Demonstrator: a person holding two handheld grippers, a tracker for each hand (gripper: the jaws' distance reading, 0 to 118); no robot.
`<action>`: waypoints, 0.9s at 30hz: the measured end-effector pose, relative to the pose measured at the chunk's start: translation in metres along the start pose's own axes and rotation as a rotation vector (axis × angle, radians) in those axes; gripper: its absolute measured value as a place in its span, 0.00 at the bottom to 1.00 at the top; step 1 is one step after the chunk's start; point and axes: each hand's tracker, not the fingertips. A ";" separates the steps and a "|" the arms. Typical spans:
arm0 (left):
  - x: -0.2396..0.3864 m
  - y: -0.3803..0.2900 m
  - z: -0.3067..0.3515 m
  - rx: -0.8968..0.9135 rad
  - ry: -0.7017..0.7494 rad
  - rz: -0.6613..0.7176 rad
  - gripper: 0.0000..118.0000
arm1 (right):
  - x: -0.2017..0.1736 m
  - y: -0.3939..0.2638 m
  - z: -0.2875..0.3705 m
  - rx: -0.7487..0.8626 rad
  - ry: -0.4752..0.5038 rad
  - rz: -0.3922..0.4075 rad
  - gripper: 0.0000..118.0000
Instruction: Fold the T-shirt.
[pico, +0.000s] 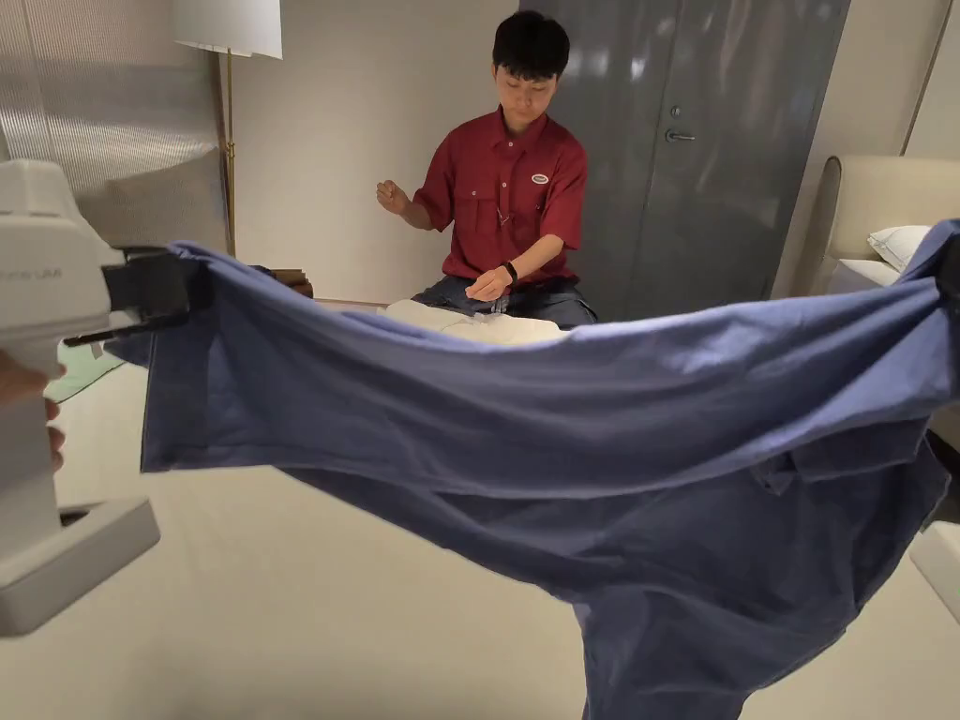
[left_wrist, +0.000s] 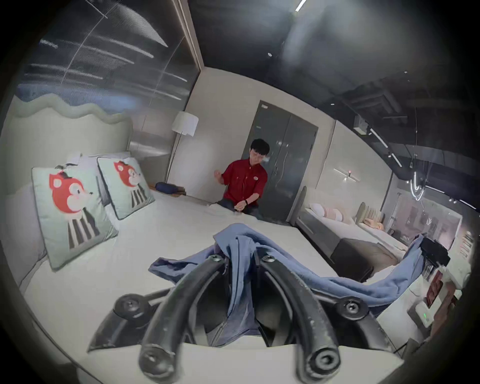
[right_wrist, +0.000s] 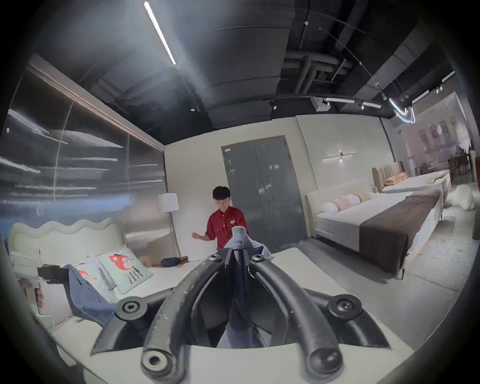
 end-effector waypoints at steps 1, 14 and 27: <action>0.002 0.007 -0.011 0.008 -0.004 -0.003 0.09 | 0.003 0.004 -0.012 0.005 -0.002 0.002 0.04; -0.002 0.036 -0.179 0.036 0.020 -0.029 0.09 | 0.004 0.006 -0.166 0.050 -0.049 0.035 0.04; -0.049 -0.051 -0.205 -0.133 0.063 0.019 0.09 | 0.013 -0.091 -0.163 -0.140 -0.042 0.042 0.04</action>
